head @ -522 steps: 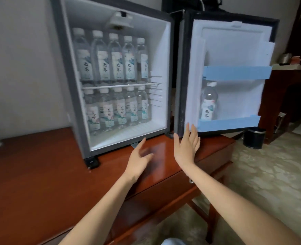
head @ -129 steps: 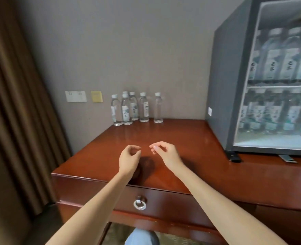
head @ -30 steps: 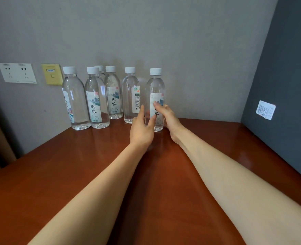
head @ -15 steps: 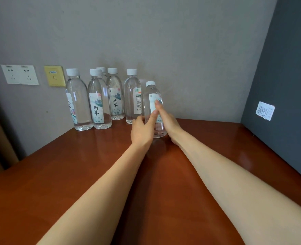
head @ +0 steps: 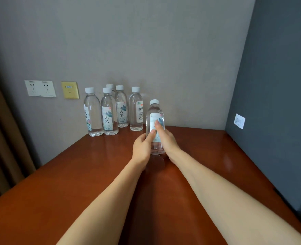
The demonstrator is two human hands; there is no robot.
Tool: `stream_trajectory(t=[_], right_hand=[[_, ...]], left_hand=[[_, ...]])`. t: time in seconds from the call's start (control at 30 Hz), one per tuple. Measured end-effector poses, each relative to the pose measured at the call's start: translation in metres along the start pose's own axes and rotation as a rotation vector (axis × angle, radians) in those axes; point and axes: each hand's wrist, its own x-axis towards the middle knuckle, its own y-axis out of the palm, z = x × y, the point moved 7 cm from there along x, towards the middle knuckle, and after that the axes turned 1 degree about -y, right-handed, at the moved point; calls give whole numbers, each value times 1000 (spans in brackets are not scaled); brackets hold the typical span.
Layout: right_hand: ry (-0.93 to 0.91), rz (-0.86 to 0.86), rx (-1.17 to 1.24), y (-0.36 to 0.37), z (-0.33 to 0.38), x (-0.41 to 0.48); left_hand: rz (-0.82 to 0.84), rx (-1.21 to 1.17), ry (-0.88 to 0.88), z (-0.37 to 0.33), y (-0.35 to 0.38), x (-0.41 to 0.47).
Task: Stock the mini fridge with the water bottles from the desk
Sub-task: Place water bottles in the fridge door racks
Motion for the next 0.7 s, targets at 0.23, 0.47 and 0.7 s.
stream_trajectory(t=[0.23, 0.47, 0.7], right_hand=[[49, 6, -2, 0, 8, -69], [64, 5, -75, -7, 17, -137], [8, -26, -136, -19, 22, -188]], left_hand=[[39, -48, -28, -11, -3, -69], [109, -79, -95, -20, -3, -135], [192, -36, -73, -26, 0, -187]])
